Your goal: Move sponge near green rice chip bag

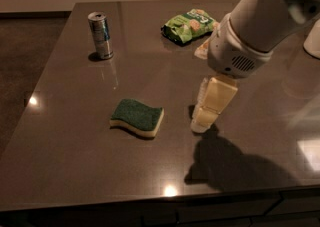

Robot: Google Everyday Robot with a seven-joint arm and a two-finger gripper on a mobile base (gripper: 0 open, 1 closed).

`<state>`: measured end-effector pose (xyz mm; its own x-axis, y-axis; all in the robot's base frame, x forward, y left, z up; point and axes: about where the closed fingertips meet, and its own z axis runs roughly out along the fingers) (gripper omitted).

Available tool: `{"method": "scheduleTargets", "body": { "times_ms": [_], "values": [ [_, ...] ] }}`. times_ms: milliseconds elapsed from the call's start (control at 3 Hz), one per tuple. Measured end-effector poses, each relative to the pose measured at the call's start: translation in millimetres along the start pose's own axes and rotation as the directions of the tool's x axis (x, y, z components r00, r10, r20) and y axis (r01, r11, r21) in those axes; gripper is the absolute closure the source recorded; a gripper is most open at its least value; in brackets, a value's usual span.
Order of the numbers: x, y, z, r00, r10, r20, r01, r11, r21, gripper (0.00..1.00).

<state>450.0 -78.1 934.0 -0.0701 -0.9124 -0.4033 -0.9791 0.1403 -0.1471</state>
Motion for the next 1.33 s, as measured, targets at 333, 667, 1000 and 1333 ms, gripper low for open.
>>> {"method": "scheduleTargets", "body": {
  "times_ms": [333, 667, 1000, 1333],
  "values": [
    [-19.5, 14.1, 27.6, 0.999, -0.019, 0.043, 0.021, 0.9990, -0.039, 0.00],
    [-42.6, 22.3, 63.1, 0.996, -0.036, 0.081, 0.042, 0.9970, -0.065, 0.00],
    [-56.0, 20.0, 86.9, 0.995, -0.044, 0.090, 0.050, 0.9967, -0.064, 0.00],
    [-66.1, 16.2, 106.7, 0.995, -0.043, 0.095, 0.050, 0.9963, -0.070, 0.00]
  ]
}}
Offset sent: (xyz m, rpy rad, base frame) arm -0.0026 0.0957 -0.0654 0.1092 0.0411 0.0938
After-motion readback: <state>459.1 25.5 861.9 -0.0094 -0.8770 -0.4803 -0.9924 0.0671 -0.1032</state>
